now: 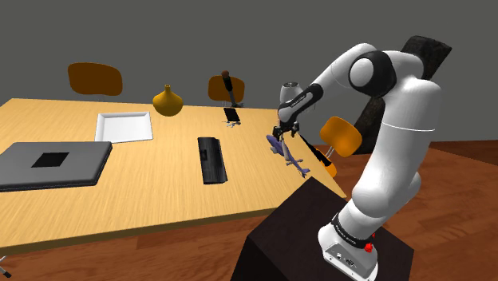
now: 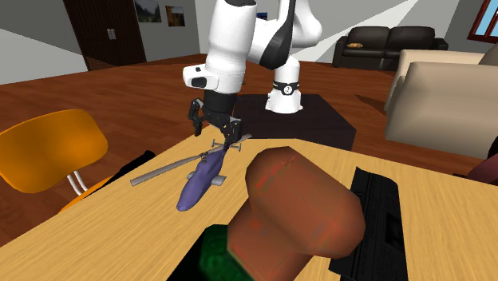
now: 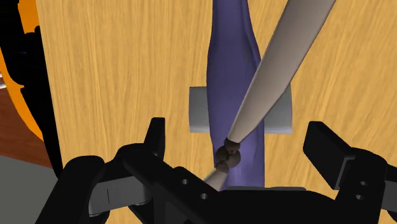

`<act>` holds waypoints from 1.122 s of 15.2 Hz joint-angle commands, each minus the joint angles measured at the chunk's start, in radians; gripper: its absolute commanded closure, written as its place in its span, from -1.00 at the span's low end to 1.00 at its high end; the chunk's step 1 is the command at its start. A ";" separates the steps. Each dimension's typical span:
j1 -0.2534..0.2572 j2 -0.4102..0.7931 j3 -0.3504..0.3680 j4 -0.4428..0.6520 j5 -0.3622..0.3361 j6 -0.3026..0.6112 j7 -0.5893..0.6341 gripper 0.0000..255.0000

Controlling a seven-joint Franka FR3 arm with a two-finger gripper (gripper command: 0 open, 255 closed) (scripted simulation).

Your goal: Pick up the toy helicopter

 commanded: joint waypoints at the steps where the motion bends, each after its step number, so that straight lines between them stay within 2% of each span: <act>1: -0.002 0.035 -0.002 0.017 -0.003 0.019 0.009 -1.00; 8: -0.003 0.100 -0.004 0.022 -0.008 0.078 0.027 -1.00; 9: -0.003 0.100 -0.004 0.022 -0.008 0.077 0.028 1.00; 17: -0.003 0.101 -0.003 0.024 -0.008 0.076 0.027 1.00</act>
